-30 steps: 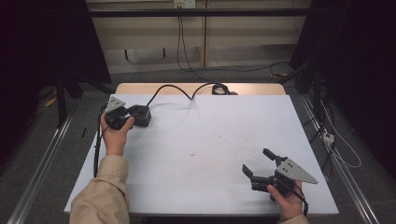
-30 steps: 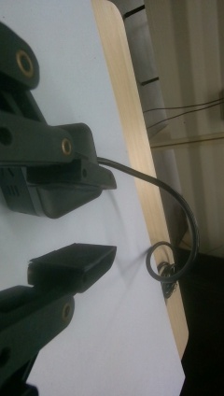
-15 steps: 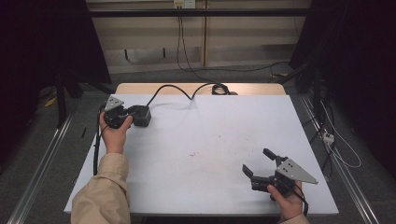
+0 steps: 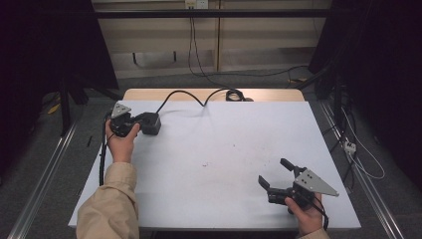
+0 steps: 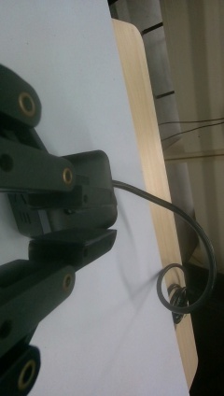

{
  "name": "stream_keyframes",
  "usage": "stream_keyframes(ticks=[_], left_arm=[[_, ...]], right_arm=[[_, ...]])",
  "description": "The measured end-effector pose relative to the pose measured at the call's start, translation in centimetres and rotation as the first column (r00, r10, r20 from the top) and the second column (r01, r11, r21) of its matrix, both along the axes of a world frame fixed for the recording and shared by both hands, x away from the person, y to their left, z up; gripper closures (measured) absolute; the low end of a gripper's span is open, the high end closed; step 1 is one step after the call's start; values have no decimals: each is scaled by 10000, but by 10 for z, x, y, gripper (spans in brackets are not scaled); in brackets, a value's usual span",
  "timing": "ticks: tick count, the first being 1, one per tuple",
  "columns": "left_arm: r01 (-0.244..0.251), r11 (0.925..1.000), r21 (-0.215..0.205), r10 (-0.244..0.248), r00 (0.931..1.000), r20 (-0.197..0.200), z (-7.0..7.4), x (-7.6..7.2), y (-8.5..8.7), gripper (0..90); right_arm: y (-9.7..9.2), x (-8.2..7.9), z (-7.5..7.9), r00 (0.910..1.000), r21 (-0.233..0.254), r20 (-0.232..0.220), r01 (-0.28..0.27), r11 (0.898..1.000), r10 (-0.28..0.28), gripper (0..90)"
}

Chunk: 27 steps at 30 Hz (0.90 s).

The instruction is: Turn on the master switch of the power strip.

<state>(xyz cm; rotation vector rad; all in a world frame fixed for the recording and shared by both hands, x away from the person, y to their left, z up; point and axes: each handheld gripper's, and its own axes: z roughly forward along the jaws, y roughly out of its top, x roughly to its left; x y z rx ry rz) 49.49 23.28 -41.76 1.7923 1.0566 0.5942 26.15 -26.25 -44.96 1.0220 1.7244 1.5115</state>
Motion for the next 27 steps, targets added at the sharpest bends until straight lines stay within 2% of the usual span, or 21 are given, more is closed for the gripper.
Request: stream_keyframes(ticks=[23,27], left_arm=[[-88,9999,70,89,9997,-238,-1,5,-2,874],[-44,9998,216,50,9996,-263,-2,7,-2,884]], right_arm=[[0,0,0,10000,-6,18,-48,10000,48,39],[0,0,0,10000,-3,11,-50,10000,50,40]])
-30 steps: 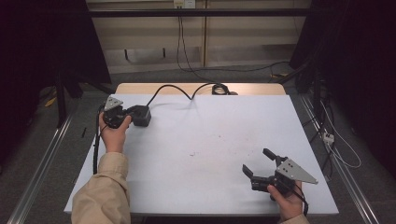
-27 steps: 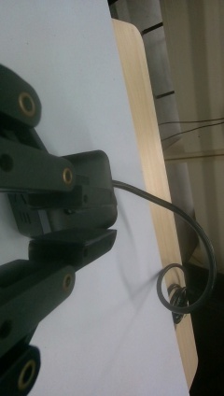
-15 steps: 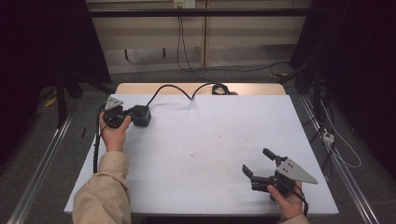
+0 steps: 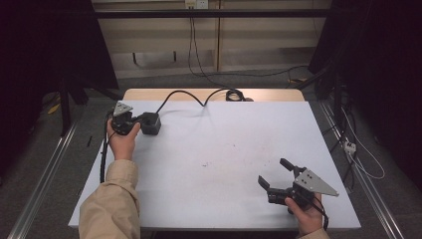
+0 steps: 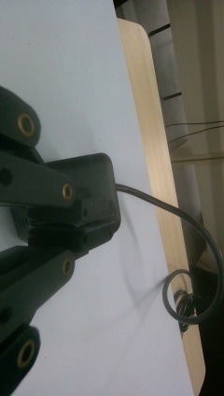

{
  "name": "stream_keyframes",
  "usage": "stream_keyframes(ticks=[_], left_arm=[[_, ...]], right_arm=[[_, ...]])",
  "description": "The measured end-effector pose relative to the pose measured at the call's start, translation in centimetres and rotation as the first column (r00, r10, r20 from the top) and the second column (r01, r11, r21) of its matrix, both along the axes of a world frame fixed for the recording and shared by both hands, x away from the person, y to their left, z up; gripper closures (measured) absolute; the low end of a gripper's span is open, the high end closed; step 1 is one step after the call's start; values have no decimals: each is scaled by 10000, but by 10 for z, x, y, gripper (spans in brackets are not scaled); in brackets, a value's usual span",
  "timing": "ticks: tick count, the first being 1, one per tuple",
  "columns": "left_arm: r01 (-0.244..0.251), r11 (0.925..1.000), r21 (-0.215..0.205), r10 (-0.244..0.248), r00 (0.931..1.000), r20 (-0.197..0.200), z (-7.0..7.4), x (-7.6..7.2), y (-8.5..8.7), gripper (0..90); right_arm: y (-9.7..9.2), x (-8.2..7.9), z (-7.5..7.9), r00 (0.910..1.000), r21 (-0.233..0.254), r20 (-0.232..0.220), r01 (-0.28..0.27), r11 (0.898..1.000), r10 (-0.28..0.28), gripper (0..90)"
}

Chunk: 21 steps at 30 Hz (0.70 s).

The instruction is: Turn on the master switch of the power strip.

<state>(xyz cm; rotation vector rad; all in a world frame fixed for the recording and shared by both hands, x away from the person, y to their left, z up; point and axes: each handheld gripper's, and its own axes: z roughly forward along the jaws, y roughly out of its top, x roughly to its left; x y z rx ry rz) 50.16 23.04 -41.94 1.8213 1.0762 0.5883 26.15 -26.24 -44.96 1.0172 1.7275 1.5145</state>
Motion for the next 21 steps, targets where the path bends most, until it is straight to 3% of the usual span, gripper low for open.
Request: stream_keyframes(ticks=[21], left_arm=[[-159,9998,-74,157,9997,-209,-5,3,-1,900]], right_arm=[[0,0,0,10000,7,9,-24,10000,24,40]])
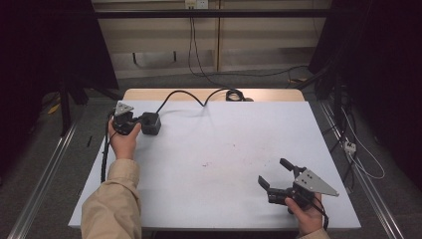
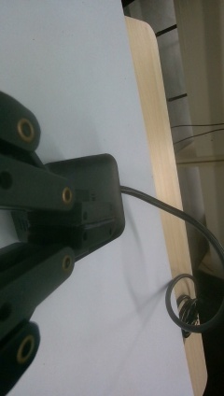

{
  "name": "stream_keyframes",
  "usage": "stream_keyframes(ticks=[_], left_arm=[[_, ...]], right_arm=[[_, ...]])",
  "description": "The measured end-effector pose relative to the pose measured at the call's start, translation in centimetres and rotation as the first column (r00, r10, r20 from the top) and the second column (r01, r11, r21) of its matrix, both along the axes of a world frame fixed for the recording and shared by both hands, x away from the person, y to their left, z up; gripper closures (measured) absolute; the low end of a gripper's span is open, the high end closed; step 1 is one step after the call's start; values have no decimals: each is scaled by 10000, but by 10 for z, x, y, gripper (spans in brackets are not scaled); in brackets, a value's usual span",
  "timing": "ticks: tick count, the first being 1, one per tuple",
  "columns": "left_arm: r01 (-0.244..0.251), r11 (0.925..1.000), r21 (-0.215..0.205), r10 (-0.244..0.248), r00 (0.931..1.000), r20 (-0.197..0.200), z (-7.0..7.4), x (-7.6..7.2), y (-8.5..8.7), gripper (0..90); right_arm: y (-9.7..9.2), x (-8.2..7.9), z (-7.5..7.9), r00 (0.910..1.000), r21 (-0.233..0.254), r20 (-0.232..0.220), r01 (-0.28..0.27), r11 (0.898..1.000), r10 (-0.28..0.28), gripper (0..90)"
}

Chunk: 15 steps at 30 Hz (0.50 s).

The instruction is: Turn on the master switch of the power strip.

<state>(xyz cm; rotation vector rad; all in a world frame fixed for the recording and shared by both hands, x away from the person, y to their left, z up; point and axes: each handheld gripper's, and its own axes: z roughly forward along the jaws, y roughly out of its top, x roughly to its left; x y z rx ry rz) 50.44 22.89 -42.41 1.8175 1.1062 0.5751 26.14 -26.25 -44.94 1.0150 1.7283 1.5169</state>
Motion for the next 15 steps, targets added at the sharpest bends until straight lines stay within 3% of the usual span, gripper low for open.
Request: stream_keyframes(ticks=[15], left_arm=[[-97,9999,-60,97,10000,-16,-3,3,-1,900]], right_arm=[[0,0,0,10000,-8,14,-9,10000,9,39]])
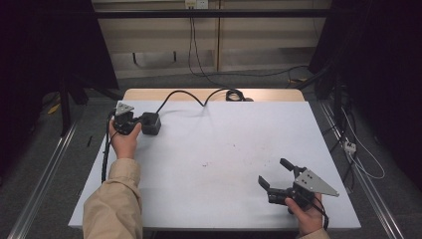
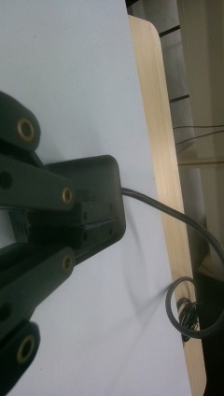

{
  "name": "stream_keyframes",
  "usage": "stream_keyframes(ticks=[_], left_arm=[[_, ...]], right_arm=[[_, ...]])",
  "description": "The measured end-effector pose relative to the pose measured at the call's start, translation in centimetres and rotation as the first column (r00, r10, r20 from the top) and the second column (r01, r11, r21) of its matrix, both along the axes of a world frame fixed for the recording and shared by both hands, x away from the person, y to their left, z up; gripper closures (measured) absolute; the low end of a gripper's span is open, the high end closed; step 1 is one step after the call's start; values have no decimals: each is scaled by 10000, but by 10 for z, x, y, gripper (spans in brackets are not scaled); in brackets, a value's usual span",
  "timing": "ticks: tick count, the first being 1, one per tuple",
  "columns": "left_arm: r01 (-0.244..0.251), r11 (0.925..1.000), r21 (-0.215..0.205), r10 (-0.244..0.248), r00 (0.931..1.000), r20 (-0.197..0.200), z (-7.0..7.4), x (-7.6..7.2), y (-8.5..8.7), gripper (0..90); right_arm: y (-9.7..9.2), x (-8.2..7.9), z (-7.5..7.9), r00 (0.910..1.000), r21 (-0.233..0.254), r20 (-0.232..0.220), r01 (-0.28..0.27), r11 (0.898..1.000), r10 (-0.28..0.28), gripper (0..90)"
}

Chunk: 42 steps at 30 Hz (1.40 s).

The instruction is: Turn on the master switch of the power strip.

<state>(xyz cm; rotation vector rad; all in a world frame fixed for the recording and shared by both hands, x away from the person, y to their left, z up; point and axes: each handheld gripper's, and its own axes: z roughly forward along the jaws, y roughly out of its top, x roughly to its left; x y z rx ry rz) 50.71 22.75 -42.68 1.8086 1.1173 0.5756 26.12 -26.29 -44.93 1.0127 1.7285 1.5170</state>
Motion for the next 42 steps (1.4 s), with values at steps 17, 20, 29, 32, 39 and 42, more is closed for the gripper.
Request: stream_keyframes(ticks=[17,20,29,32,39,42], left_arm=[[-12,10000,62,13,10000,-88,-2,1,0,900],[-56,9999,-89,55,9999,-140,-2,1,1,900],[-111,9999,-73,110,9998,-159,-2,1,1,900],[-121,9999,-103,119,9998,-184,-2,1,1,900],[-153,9998,-127,151,9997,-207,-3,1,1,900],[-159,9998,-147,156,9996,-221,-3,1,1,900]], right_arm=[[0,-1,1,10000,-41,76,-11,10000,12,39],[0,-2,1,10000,-62,78,-15,10000,16,39],[0,-2,1,10000,-64,75,-11,10000,12,39],[0,-2,1,10000,-70,78,-17,10000,17,39],[0,-2,1,10000,-77,66,-20,10000,20,39],[0,-3,1,10000,-61,76,-26,10000,27,39]])
